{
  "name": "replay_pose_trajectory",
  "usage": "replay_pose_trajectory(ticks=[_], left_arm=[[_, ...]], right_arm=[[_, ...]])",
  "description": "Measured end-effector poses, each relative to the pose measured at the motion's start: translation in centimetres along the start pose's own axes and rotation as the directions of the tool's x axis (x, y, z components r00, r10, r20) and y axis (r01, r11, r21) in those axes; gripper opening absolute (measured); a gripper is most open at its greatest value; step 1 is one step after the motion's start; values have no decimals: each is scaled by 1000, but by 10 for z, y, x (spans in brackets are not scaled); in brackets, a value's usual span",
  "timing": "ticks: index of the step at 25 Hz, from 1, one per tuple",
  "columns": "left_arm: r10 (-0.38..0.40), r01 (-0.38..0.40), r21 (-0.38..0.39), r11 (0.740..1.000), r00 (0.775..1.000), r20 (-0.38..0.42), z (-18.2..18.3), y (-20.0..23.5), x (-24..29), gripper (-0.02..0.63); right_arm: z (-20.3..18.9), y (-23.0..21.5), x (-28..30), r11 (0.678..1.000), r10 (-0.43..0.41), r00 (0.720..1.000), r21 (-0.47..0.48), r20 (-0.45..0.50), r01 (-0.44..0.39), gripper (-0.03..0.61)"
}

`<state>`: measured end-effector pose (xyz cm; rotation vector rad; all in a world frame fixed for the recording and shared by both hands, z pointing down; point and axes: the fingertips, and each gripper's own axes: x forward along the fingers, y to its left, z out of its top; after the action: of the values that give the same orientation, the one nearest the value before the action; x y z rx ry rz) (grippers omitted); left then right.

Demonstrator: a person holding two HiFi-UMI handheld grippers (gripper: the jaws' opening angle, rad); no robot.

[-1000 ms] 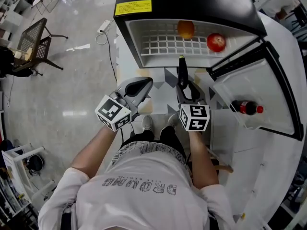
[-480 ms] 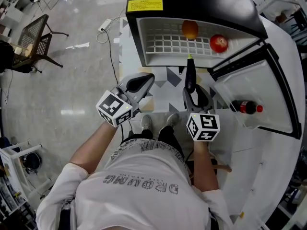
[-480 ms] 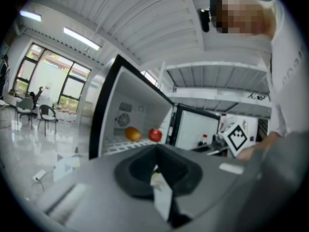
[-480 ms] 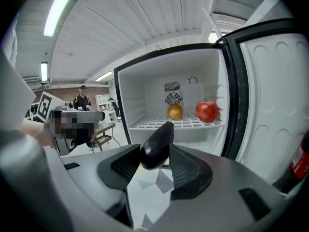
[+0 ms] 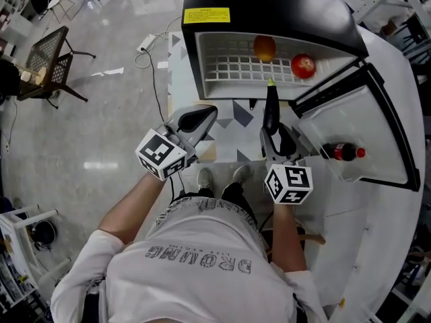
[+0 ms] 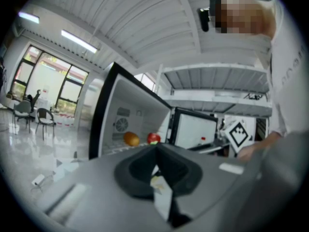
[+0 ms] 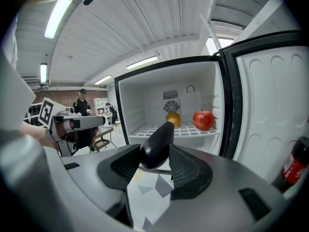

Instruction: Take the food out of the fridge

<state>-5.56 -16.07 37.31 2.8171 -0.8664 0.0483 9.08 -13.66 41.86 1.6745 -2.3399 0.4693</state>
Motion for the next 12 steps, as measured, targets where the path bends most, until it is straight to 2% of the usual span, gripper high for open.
replay_pose_trajectory(ticks=[12], left_arm=[[-1, 1, 5, 1000, 1000, 10, 5, 1, 1, 6]], right_arm=[[16, 5, -5, 1000, 25, 999, 10, 33, -25, 181]])
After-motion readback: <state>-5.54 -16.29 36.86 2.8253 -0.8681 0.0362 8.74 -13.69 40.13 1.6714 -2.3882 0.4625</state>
